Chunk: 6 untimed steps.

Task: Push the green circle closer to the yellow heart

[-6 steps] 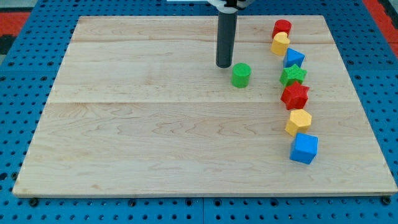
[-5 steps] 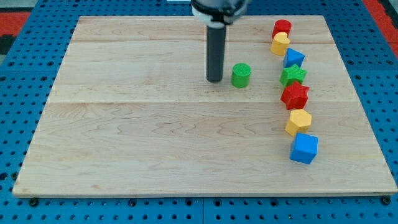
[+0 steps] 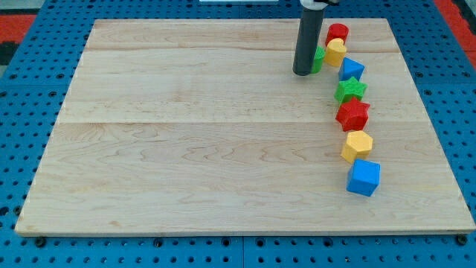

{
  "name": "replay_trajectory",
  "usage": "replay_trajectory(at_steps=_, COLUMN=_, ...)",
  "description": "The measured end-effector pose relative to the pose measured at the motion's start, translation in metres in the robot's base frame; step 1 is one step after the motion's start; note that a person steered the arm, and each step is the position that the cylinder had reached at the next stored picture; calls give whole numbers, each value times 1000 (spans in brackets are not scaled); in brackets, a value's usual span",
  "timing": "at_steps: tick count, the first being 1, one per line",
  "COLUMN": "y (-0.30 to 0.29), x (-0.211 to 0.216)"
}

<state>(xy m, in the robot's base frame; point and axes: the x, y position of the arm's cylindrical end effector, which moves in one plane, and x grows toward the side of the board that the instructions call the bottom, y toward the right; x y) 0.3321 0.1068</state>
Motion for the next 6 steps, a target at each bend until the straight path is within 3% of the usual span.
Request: replay_trajectory(at_steps=6, y=-22, x=-5)
